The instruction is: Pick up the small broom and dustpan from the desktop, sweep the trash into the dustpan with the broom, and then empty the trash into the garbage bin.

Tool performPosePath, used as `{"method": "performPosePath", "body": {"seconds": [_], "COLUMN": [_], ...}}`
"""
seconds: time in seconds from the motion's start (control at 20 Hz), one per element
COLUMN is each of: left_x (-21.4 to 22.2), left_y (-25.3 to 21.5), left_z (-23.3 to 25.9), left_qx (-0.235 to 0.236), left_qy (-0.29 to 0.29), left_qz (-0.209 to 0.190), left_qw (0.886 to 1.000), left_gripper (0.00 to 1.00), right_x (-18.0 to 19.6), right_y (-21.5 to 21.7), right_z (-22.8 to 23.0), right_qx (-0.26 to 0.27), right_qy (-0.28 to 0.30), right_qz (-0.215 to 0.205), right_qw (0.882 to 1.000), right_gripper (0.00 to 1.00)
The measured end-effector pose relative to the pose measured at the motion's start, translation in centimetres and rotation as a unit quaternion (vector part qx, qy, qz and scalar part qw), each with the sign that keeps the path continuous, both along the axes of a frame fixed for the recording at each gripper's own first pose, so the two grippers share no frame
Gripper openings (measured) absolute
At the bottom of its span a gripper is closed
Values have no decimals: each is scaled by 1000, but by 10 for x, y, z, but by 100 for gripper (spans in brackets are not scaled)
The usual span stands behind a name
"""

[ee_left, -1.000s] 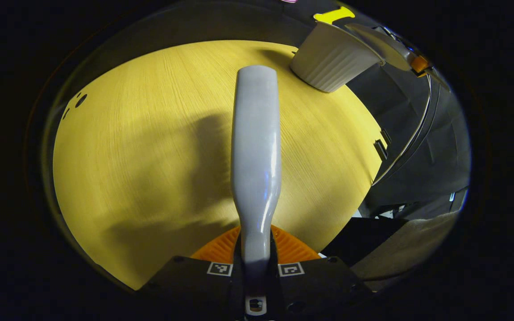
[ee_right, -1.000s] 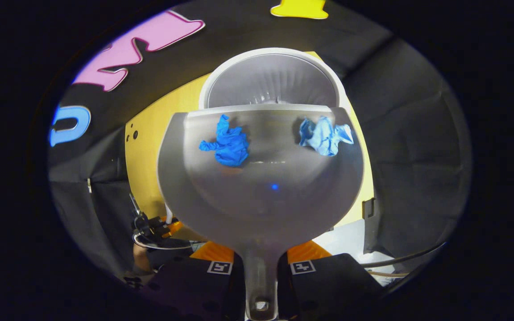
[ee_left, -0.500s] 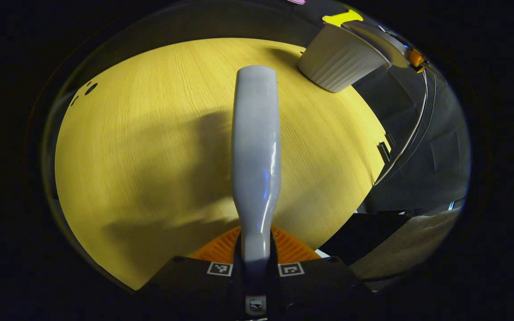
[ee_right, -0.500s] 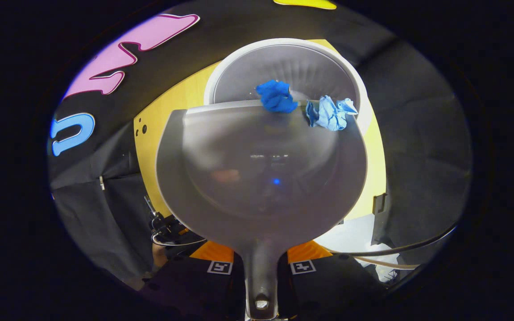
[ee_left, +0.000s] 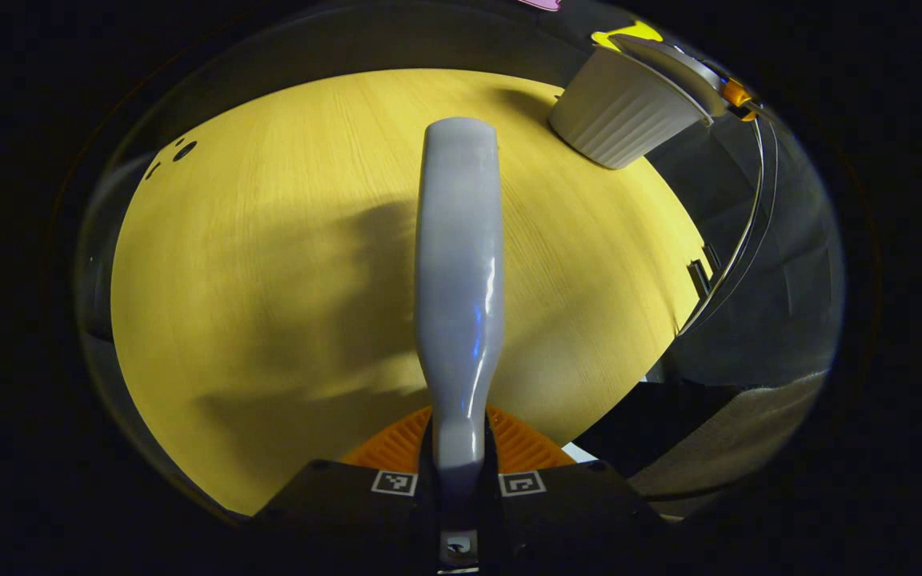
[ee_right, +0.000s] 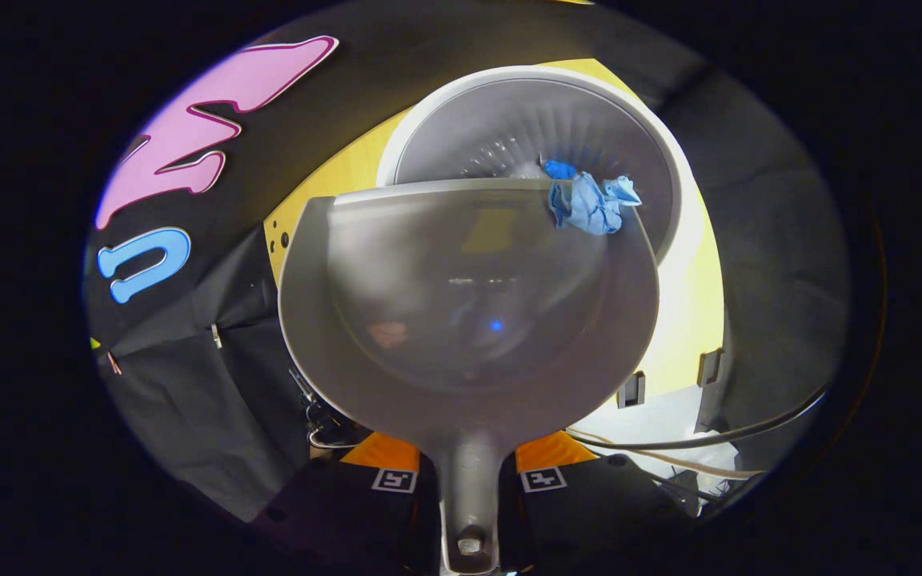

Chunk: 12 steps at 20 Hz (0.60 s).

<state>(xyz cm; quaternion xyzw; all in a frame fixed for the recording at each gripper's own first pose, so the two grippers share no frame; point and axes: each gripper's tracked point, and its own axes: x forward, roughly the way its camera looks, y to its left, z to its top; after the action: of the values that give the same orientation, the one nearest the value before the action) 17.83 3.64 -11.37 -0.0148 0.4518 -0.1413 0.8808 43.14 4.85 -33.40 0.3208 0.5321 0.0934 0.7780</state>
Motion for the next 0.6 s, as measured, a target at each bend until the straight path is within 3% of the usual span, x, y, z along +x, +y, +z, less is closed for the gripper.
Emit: {"method": "performPosePath", "body": {"seconds": [0.3,0.6], "left_x": [2,3], "left_y": [-1,-2], "left_z": [-1,-1], "left_qx": [1,-3], "left_qy": [0,-1], "left_qz": [7,5], "left_qw": [1000,1000], "left_gripper": [23,23], "right_x": [-4,-8], "right_y": [7,2], "right_z": [24,31], "right_qx": [17,-2], "right_qy": [-15,-10], "right_qz": [7,-3], "right_qw": [1000,1000], "right_gripper": [32,32]}}
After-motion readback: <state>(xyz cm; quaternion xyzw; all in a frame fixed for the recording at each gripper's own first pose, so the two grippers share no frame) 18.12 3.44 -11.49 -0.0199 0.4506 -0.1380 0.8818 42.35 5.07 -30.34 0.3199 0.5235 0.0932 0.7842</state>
